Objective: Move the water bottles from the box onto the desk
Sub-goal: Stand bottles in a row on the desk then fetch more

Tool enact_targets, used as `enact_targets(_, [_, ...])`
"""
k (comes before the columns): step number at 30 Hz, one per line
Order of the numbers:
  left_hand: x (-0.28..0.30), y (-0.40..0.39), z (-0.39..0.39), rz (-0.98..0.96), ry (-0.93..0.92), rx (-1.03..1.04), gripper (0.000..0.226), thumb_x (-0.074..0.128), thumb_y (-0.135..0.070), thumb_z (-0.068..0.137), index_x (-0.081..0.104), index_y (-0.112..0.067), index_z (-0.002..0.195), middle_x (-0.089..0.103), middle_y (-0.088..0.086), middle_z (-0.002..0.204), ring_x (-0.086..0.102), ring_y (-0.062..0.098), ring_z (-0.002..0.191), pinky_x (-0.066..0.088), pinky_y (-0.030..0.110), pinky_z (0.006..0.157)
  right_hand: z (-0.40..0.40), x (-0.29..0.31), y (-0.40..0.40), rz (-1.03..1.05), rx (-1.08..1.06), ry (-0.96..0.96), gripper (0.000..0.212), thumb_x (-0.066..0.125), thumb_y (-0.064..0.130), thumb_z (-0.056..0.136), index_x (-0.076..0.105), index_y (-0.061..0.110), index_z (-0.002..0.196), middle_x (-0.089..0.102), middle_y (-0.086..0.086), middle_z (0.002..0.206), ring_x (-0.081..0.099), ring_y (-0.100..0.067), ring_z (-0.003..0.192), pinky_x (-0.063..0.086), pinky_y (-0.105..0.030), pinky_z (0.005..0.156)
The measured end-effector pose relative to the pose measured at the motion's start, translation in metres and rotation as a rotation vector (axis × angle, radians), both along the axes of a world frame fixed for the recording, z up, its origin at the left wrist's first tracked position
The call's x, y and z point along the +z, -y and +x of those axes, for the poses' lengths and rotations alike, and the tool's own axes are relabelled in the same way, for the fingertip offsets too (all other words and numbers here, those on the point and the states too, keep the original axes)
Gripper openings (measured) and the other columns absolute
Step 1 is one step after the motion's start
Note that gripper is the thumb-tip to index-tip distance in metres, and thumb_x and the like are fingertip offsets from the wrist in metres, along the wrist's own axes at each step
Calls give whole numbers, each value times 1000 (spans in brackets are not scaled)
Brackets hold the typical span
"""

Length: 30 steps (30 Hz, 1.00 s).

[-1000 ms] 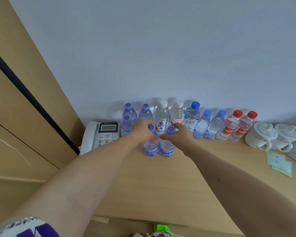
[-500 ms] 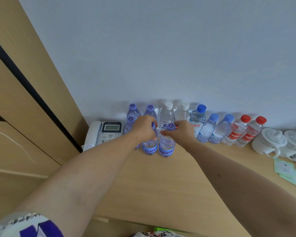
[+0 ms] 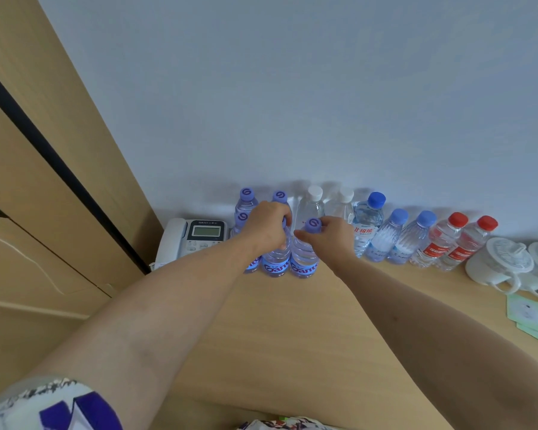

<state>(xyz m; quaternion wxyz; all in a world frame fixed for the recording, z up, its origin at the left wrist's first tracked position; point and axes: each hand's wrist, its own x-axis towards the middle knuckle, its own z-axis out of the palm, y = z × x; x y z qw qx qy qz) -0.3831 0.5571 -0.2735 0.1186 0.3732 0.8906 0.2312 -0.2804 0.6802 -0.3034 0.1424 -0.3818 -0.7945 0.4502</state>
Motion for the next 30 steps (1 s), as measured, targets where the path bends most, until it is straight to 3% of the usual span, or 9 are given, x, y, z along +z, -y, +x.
enact_targets(6, [0, 0, -1, -17, -11, -18, 33, 81, 0, 77, 72, -14, 106, 66, 12, 101, 59, 27, 92, 43, 31, 70, -1, 3, 1, -2, -5, 12, 29, 89, 29, 73, 74, 9, 89, 72, -4, 77, 66, -20, 74, 54, -34, 67])
enact_targets(14, [13, 3, 7, -61, 19, -62, 56, 81, -3, 75, 64, -14, 128, 67, 13, 116, 63, 31, 106, 51, 35, 81, 11, 17, 7, 7, 38, 64, 55, 87, 29, 74, 66, 13, 123, 71, -7, 112, 66, -25, 103, 56, -42, 90])
enact_targets(18, [31, 6, 6, 25, -72, -40, 54, 80, -14, 79, 65, -15, 130, 70, 8, 119, 63, 28, 113, 49, 32, 84, 21, 35, 6, 128, 42, 68, 70, 84, 33, 77, 57, 14, 138, 66, -8, 125, 62, -25, 115, 51, -38, 94])
enact_targets(22, [43, 5, 9, 97, -128, -53, 56, 79, -22, 82, 62, -15, 135, 65, 12, 126, 58, 32, 119, 49, 39, 95, 38, 54, 6, 254, 28, 94, 73, 82, 38, 79, 52, 18, 143, 63, -8, 134, 57, -26, 124, 45, -35, 93])
enact_targets(27, [51, -9, 30, 19, -244, -195, 62, 76, -34, 85, 56, -21, 143, 56, 7, 140, 47, 33, 132, 46, 43, 103, 79, 71, 7, 422, 1, 208, 70, 77, 43, 81, 52, 17, 141, 62, -15, 127, 55, -34, 121, 44, -40, 96])
enact_targets(30, [54, -25, 51, -8, -272, -293, 66, 75, -44, 86, 53, -24, 145, 54, 5, 142, 44, 32, 135, 43, 46, 106, 112, 78, 4, 453, -23, 315, 81, 78, 41, 80, 42, 22, 149, 56, -13, 135, 50, -36, 128, 45, -44, 100])
